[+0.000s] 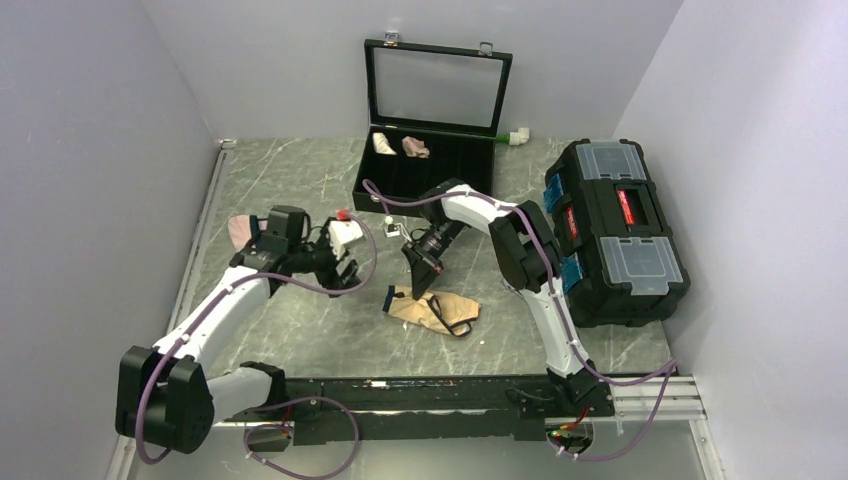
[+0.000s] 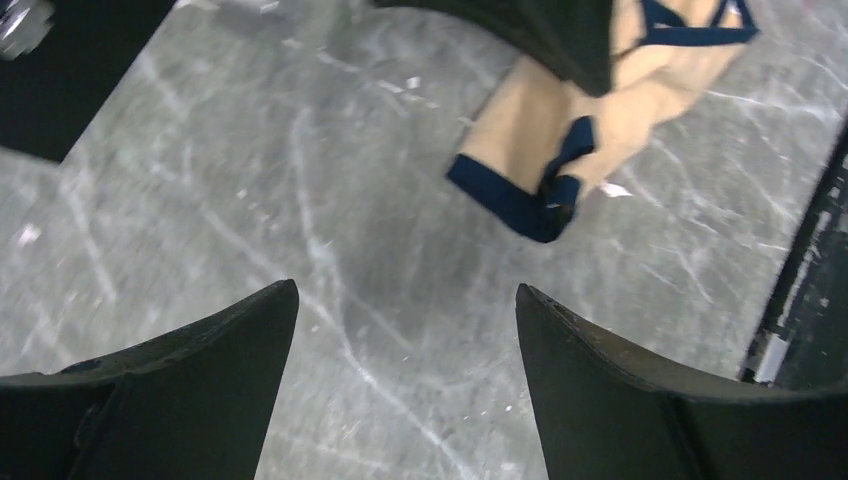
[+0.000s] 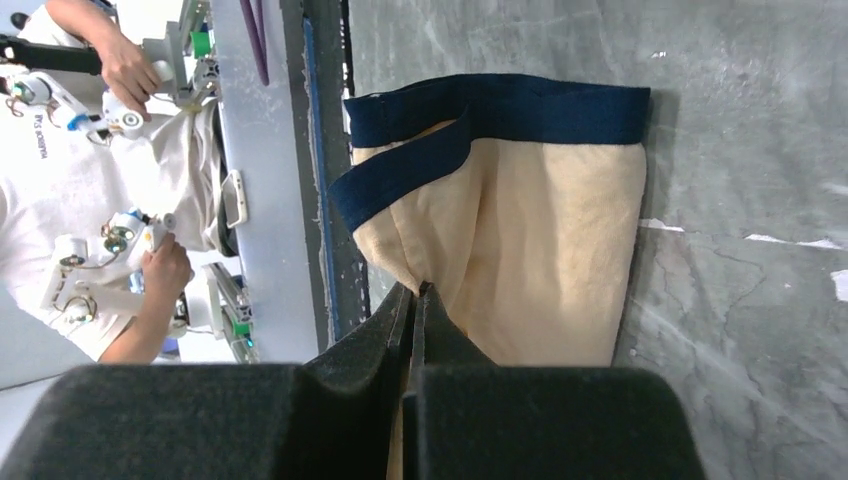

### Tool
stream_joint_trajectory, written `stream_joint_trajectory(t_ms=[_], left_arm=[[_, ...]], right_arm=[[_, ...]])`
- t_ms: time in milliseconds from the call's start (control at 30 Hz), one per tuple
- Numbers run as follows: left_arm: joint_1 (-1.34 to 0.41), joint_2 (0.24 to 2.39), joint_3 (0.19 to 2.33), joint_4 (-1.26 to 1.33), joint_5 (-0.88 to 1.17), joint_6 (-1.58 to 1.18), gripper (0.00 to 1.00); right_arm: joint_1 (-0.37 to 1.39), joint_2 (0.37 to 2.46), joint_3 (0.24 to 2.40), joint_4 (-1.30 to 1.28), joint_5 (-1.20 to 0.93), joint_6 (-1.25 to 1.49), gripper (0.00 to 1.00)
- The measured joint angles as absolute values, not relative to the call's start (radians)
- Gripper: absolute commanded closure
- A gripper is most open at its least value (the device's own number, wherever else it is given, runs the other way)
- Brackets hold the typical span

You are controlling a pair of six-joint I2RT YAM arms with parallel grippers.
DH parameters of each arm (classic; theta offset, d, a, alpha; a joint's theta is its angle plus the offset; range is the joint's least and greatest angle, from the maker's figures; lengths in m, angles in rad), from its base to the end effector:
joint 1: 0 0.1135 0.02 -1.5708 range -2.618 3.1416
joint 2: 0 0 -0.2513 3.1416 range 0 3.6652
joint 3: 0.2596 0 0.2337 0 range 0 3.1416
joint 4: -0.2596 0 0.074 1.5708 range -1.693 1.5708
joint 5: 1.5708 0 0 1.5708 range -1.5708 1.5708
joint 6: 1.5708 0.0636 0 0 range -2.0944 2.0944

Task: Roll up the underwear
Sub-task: Fold the underwear at the center of the board.

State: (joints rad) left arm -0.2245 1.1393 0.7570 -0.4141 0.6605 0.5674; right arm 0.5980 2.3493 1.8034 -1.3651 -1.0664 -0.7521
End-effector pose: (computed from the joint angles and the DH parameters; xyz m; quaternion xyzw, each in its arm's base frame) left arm 0.2192 -0.0901 0.2244 0.4508 0.7609 -0.2349 0.4032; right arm 0.2874 0.2632 0.1277 0.4632 -0.7164 -0.5107 0.1068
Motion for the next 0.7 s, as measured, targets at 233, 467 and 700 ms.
stream_joint_trajectory(t_ms=[233,467,700], left_arm=[[-0.430,1.205,0.773,-0.427,0.665,0.604,0.07],[-0.543,1.326,0.802,-0.380,0.648,0.612,0.04],[-0.620,1.416,0.812,-0.304,0.586,0.635,0.05]], right_arm=[[0.593,2.366,1.845,-1.389,-1.080,-0.754,1.00],[0.590,2.375,1.847,-1.389,-1.081,-0.748,1.00],[0.590,2.375,1.847,-1.388,-1.083,-0.735,1.00]])
